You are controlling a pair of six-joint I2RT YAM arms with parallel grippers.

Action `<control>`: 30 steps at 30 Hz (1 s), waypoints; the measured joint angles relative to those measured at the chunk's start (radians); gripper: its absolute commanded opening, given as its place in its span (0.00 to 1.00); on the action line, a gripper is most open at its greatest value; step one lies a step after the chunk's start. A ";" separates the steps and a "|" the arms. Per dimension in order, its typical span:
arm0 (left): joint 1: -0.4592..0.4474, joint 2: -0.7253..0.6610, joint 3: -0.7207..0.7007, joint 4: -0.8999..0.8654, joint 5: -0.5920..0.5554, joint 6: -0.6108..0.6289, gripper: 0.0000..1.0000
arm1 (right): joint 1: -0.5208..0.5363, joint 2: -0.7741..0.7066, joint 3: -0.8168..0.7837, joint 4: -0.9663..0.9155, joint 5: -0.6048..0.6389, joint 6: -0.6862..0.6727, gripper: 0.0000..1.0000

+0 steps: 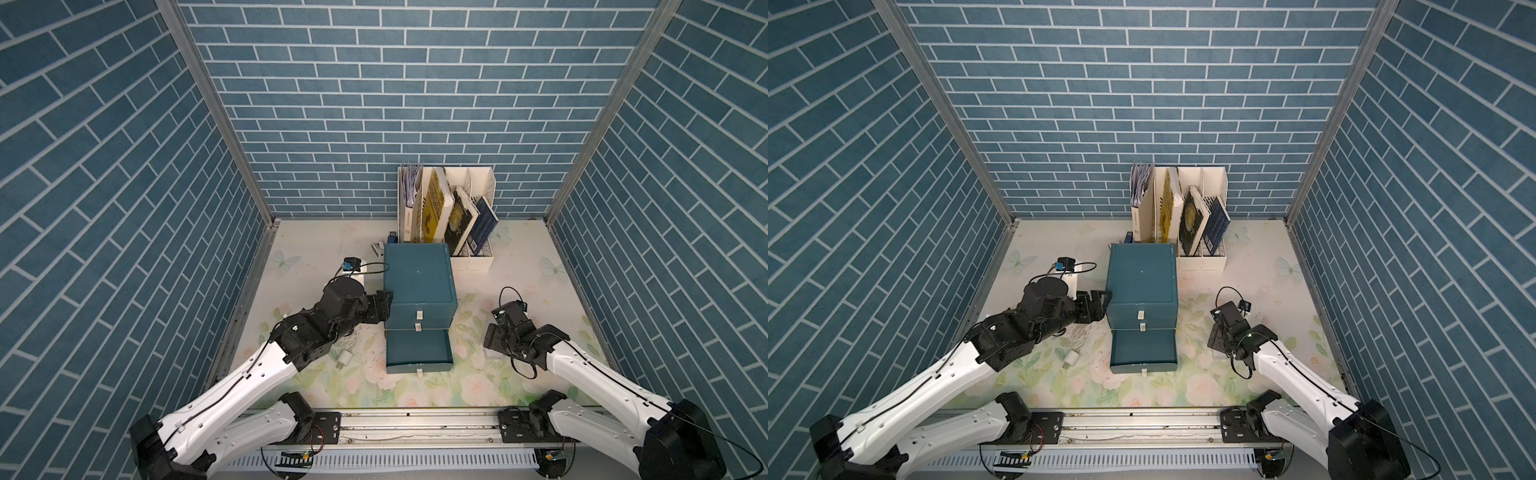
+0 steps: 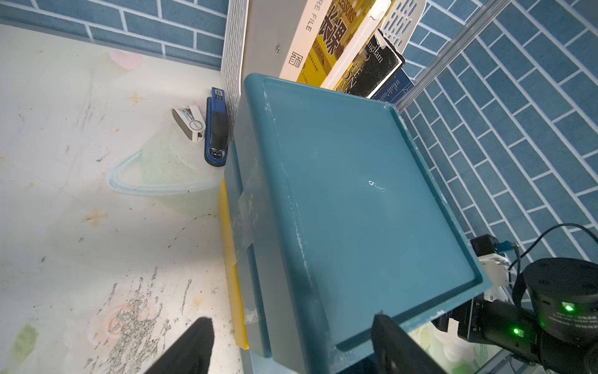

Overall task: Place the plugs into the drawer by color
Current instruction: Pick up the plug from the center of the board.

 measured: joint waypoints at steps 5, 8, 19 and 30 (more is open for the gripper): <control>0.000 0.045 -0.006 0.037 0.022 0.000 0.76 | 0.000 -0.015 -0.057 0.050 -0.037 -0.002 0.74; 0.000 0.068 -0.010 0.054 0.025 0.002 0.75 | 0.000 -0.005 -0.073 0.080 -0.052 0.005 0.71; 0.000 0.072 -0.023 0.067 0.024 0.000 0.74 | 0.042 0.032 -0.080 0.095 -0.053 0.008 0.65; 0.000 0.073 -0.040 0.098 0.023 -0.004 0.74 | 0.105 0.043 -0.083 0.096 -0.011 0.058 0.38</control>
